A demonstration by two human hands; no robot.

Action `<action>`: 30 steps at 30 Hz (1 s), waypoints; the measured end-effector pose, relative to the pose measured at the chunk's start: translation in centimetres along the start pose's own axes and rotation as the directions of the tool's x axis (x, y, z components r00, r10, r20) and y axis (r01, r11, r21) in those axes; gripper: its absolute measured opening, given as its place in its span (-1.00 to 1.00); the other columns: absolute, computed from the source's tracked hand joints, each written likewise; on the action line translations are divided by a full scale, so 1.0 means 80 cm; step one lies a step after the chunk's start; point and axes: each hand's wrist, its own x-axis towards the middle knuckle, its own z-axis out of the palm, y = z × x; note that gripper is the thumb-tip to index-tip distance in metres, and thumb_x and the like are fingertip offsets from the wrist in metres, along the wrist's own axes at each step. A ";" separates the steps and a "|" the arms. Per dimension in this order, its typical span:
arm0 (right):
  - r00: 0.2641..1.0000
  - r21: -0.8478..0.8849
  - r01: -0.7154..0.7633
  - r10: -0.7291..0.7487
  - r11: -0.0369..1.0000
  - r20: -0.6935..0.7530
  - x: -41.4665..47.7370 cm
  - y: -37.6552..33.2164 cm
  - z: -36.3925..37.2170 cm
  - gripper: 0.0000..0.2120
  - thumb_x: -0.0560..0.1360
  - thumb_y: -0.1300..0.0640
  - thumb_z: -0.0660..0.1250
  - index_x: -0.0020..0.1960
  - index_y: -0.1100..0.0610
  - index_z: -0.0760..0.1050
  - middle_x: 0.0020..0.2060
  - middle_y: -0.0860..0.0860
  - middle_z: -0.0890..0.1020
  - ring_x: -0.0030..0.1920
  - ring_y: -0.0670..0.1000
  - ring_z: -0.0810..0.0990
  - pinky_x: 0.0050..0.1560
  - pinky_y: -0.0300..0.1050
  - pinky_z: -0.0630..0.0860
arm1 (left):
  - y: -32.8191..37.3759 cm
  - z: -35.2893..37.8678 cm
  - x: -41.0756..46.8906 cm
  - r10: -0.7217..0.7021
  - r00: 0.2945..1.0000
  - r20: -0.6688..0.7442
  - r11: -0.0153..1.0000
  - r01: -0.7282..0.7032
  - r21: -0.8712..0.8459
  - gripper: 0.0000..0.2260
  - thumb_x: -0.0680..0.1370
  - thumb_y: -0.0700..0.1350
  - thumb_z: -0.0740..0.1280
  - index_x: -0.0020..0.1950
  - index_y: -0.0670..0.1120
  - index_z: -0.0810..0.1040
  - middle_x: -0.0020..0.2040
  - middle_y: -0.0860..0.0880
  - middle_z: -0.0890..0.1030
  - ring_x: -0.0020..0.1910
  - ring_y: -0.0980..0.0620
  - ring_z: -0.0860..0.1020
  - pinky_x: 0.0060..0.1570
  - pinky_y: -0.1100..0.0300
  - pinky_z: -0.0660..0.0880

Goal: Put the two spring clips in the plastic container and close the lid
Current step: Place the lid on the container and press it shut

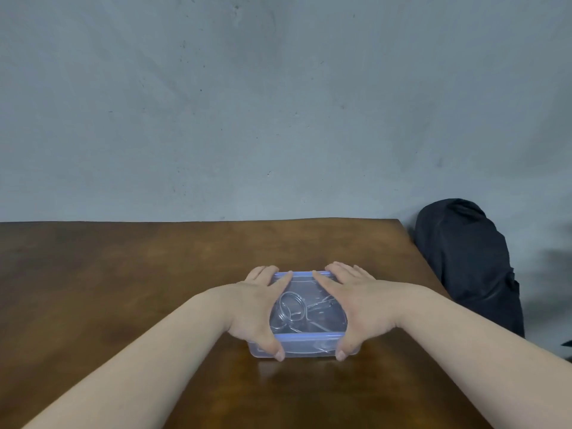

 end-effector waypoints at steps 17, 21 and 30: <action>0.984 0.126 0.048 -0.025 0.991 -0.178 0.003 -0.004 0.025 0.15 0.29 -0.28 0.50 0.63 -0.10 -0.15 0.62 -0.11 -0.16 0.59 -0.03 -0.23 0.54 -0.04 0.12 | 0.013 0.030 -0.019 -0.018 0.963 -0.270 0.961 -0.058 -0.270 0.14 0.31 0.01 0.49 0.62 0.13 -0.29 0.60 0.20 -0.40 0.56 0.20 -0.36 0.43 0.09 0.40; 0.976 0.130 0.054 -0.025 0.990 -0.216 0.003 -0.002 0.032 0.15 0.28 -0.36 0.46 0.63 -0.14 -0.15 0.64 -0.14 -0.21 0.57 -0.12 -0.37 0.57 0.03 0.03 | 0.015 0.033 -0.027 -0.008 0.949 -0.316 0.949 -0.092 -0.300 0.14 0.32 0.03 0.51 0.62 0.16 -0.28 0.56 0.24 -0.46 0.57 0.21 -0.33 0.34 0.16 0.47; 0.963 0.394 0.097 0.014 0.914 -0.271 -0.017 0.005 0.049 0.09 0.32 -0.35 0.48 0.62 -0.21 -0.11 0.56 -0.33 -0.33 0.47 -0.32 -0.47 0.56 0.03 0.10 | -0.006 0.043 -0.032 -0.022 0.957 -0.289 0.837 -0.140 -0.529 0.22 0.20 0.54 0.43 0.63 0.17 -0.16 0.61 0.22 -0.29 0.58 0.20 -0.30 0.60 -0.07 0.02</action>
